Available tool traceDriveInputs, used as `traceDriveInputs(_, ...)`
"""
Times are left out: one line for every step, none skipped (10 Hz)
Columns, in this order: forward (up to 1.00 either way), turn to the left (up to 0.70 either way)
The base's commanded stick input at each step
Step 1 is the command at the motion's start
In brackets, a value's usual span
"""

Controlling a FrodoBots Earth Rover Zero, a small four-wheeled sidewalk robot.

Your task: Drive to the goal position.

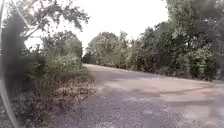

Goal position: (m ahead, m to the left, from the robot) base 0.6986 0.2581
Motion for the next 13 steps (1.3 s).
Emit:
traceDriveInputs(0.05,0.00)
traceDriveInputs(0.05,0.00)
traceDriveInputs(0.05,0.00)
traceDriveInputs(0.05,0.00)
traceDriveInputs(0.05,0.00)
traceDriveInputs(0.05,0.00)
traceDriveInputs(0.05,0.00)
traceDriveInputs(0.05,0.00)
traceDriveInputs(0.05,0.00)
traceDriveInputs(0.05,0.00)
traceDriveInputs(0.05,0.00)
traceDriveInputs(0.06,0.00)
traceDriveInputs(0.06,0.00)
